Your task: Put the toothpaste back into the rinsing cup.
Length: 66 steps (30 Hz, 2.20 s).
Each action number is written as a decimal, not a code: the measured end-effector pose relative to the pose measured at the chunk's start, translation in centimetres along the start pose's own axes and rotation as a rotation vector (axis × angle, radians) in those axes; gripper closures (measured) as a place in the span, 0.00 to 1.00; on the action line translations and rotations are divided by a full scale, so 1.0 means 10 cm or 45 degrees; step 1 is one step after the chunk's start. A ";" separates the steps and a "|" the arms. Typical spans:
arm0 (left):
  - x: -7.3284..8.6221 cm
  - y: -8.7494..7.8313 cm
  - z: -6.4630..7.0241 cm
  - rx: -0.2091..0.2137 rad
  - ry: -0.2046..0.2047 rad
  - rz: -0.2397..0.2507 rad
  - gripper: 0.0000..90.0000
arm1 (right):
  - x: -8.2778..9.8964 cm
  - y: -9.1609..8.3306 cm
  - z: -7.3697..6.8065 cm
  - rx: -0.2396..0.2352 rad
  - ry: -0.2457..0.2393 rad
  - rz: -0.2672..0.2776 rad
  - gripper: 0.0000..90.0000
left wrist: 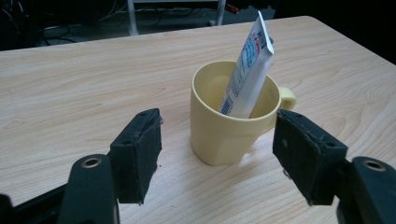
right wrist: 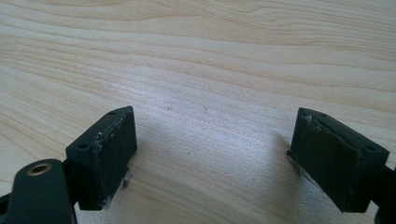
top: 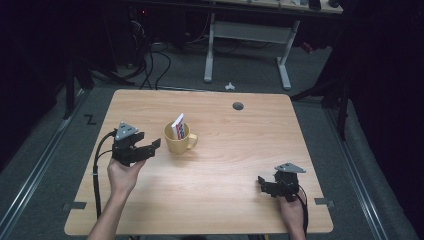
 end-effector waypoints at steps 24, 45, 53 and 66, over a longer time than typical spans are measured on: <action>0.15 -0.08 -0.07 -0.008 -0.034 0.003 0.37 | 0.00 0.00 0.00 0.000 -0.001 0.000 0.16; 0.30 -0.12 -0.14 -0.014 -0.075 0.002 0.37 | 0.00 0.00 0.00 0.000 0.000 0.000 0.16; 0.34 -0.11 -0.16 -0.018 -0.085 -0.001 0.37 | 0.00 0.00 0.00 0.000 0.000 0.000 0.16; 0.42 -0.10 -0.18 -0.016 -0.110 -0.008 0.37 | 0.00 0.00 0.00 0.001 0.000 0.000 0.16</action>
Point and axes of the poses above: each handheld gripper's, and its own axes: y roughly forward along the jaws, x roughly out of its underside, z roughly to its right, the point moved 6 cm from there along y, roughly forward along the jaws, and after that the axes turned 12 degrees about -y, right-handed, at the moved point
